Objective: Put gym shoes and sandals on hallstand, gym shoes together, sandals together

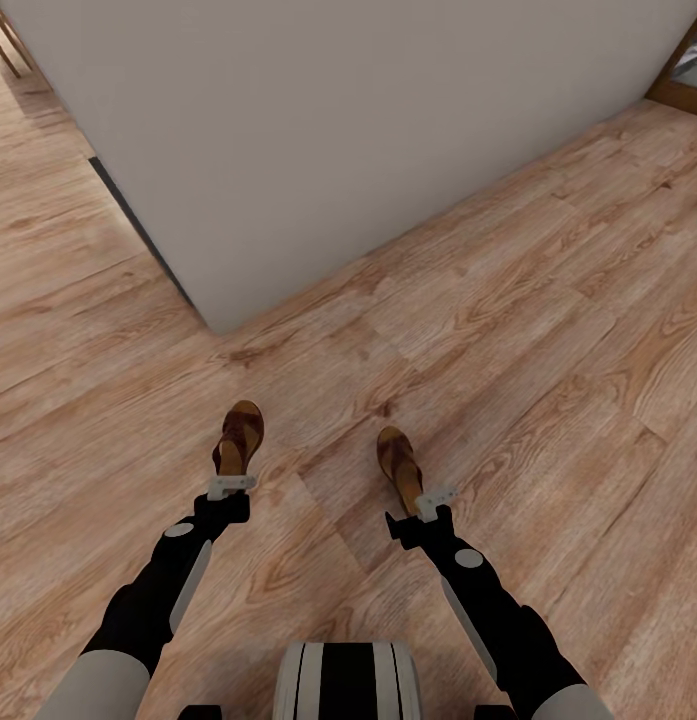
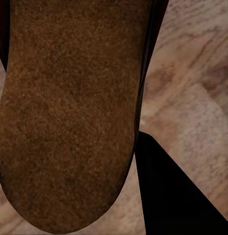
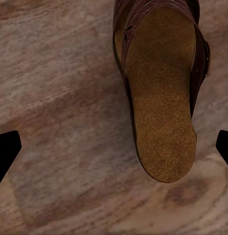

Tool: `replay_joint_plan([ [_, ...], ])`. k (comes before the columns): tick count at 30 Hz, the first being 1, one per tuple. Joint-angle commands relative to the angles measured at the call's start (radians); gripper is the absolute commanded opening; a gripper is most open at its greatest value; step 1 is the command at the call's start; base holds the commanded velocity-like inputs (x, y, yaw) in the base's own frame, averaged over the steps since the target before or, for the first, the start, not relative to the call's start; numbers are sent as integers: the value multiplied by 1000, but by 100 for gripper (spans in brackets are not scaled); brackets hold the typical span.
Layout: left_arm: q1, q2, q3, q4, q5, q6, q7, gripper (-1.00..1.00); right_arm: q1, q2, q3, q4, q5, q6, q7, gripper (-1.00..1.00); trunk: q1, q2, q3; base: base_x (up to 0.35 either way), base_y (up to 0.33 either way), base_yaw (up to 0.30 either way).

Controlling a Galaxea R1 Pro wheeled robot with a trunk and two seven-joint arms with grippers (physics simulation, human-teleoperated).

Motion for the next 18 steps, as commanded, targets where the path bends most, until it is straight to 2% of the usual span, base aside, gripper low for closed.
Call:
replay_joint_plan([
  [1, 0, 1, -1, -2, 1, 6, -4, -100, 0, 0, 0, -2, -1, 6, 0, 100, 0, 0, -1, 0, 0, -5],
  [4, 0, 1, -1, -2, 1, 6, -4, -100, 0, 0, 0, -2, -1, 6, 0, 100, 0, 0, -3, 0, 0, -38],
  [11, 0, 1, -1, -2, 1, 6, -4, -100, 0, -1, 0, -3, -1, 6, 1, 100, 3, -2, -41, 0, 0, -68],
  [18, 0, 1, -1, -2, 1, 6, -4, -100, 0, -1, -1, -4, -2, 6, 2, 100, 3, -2, -44, 0, 0, -24],
])
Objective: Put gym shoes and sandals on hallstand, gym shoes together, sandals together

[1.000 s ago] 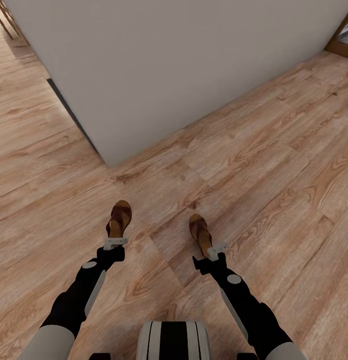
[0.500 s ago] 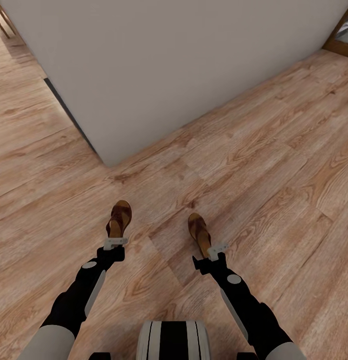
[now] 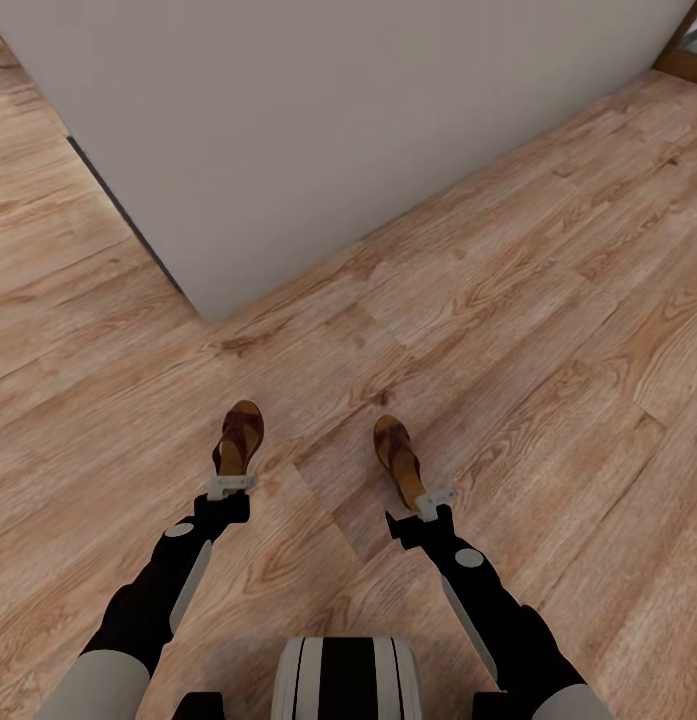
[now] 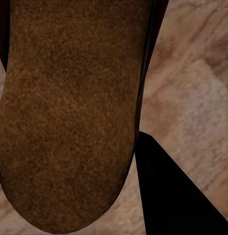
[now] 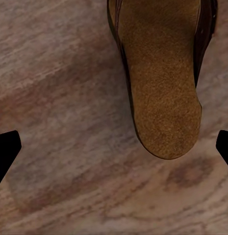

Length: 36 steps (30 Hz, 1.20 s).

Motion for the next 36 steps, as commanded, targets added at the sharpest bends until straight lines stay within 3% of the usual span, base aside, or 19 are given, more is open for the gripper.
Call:
replay_joint_plan([
  [1, 0, 1, 0, -2, 1, 6, -4, -100, 0, 0, 0, -1, -1, 5, 0, 100, 0, 0, -1, 0, 0, -3],
  [20, 0, 1, 0, -5, 1, 6, -4, -100, 0, 0, 2, -1, -1, 5, 0, 100, 0, 0, -9, 0, 0, -65],
  [22, -1, 1, 1, -38, 1, 7, -4, -100, 0, 0, 2, -1, -1, 6, 0, 100, 0, 0, -9, 0, 0, 0],
  [26, -2, 0, 0, -241, 1, 10, -3, -100, 0, 0, 2, -1, -1, 6, -1, 100, 0, 0, -9, 0, 0, 0],
  [36, -1, 0, -2, -281, 9, 8, -3, -100, 0, 0, 2, -2, -1, 5, -1, 100, 0, 0, -9, 2, 0, 0],
])
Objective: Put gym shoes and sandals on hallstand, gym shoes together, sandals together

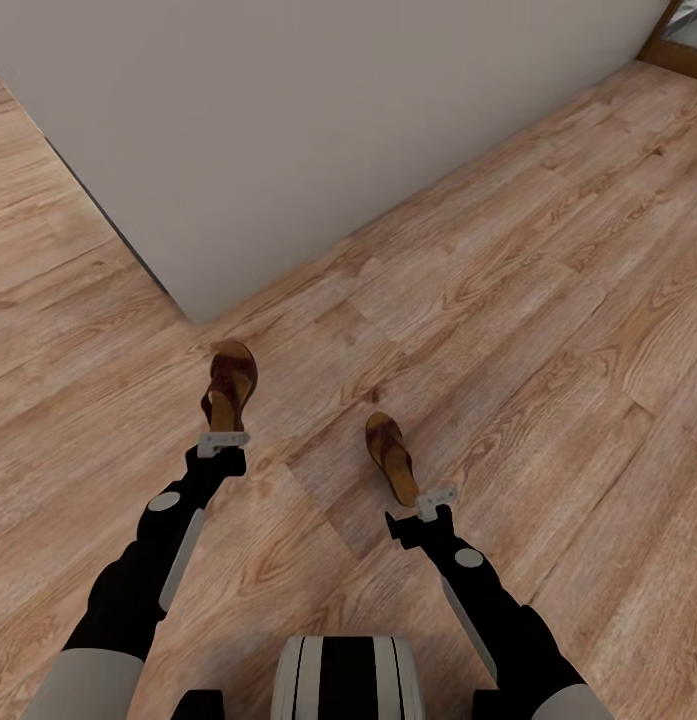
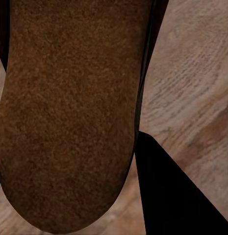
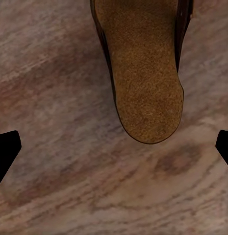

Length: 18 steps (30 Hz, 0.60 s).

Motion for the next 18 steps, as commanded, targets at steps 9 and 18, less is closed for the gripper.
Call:
replay_joint_plan([
  [9, 0, 1, 2, -1, 9, 6, -2, -100, 0, 0, 0, -2, -1, 6, 0, 100, 0, 0, -1, 138, 0, 0],
  [18, 0, 1, 2, -1, 8, 7, -2, -100, 0, 0, 0, -2, -1, 6, 0, 100, 0, 0, -1, 92, 0, 0],
])
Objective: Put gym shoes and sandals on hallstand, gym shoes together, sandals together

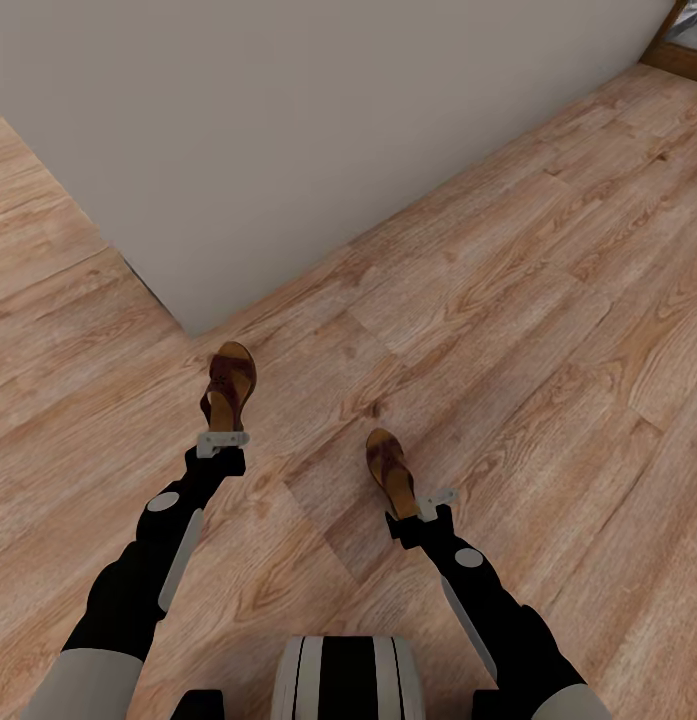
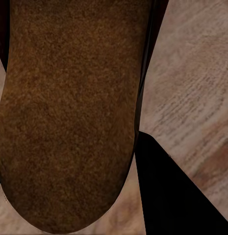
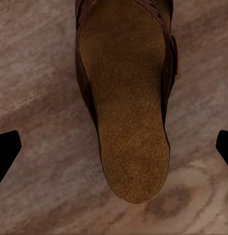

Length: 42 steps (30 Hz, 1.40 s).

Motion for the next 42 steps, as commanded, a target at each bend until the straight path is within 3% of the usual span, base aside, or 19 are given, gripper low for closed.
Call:
replay_joint_plan([
  [1, 0, 0, -1, -1, 2, 6, -3, -100, 0, 0, 0, -2, -1, 6, 0, 100, 0, 0, -1, 107, 0, 0],
  [13, 0, 2, 0, -1, 2, 8, -3, -100, 0, 0, 0, -2, -1, 6, 0, 100, 0, 0, -1, 15, 0, 0],
  [36, 0, 2, 0, -3, 2, 8, -3, -100, 0, -1, 0, -2, -1, 6, 0, 100, 10, -6, -124, 0, 0, 0],
  [42, 0, 2, 0, -4, 2, 8, -3, -100, 0, -1, 0, -2, -1, 6, 0, 100, 10, -6, -125, 0, 0, 0],
])
